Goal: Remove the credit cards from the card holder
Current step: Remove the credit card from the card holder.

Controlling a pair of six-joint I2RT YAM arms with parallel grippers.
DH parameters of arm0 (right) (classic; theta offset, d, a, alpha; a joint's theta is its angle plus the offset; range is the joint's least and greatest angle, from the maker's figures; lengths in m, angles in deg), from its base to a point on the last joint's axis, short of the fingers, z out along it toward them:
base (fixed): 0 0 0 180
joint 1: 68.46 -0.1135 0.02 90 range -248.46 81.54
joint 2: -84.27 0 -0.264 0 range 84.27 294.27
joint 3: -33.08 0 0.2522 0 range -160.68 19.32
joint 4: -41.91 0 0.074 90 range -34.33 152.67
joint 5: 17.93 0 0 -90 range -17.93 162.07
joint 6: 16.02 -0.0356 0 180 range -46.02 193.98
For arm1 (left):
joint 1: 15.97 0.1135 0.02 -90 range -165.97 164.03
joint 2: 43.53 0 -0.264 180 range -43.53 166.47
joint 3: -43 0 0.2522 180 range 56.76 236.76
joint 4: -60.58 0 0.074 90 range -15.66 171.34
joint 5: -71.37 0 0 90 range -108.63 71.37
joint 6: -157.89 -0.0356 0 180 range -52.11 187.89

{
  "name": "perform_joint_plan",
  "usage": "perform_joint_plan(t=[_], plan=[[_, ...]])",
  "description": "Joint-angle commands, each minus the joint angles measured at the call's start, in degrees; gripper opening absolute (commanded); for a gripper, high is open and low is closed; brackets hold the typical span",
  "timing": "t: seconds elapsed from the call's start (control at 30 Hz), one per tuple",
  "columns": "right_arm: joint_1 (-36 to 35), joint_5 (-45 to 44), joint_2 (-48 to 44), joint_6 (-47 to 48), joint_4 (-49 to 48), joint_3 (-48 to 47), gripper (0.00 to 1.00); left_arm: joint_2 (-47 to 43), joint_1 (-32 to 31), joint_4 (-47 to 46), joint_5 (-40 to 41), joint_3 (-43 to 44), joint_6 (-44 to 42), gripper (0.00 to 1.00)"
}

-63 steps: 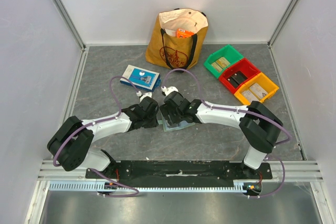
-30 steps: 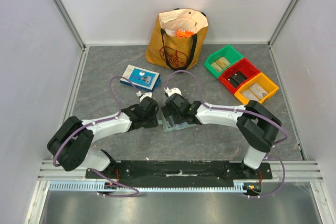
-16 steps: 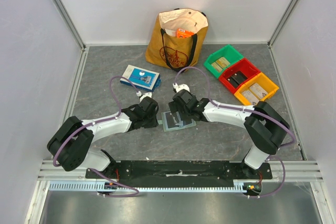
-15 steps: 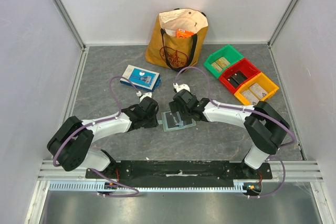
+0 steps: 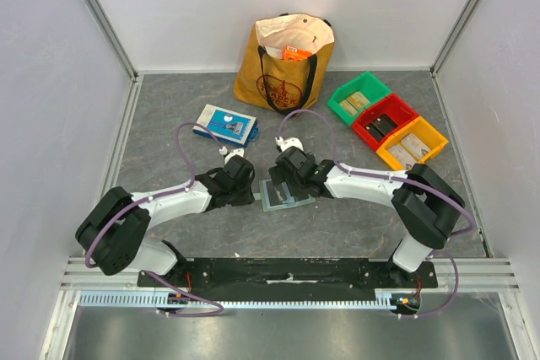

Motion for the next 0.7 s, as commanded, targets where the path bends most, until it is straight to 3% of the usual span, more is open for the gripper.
perform_joint_plan(t=[0.0,0.67], plan=[[-2.41,-2.77,-1.44,1.14,1.17,-3.56,0.98,0.64,0.16,2.61,-0.38,-1.6,-2.22,0.28],[-4.52,-8.49,-2.49,2.46,4.17,-6.99,0.98,0.9,0.16,2.43,-0.82,-1.25,-2.31,0.28]])
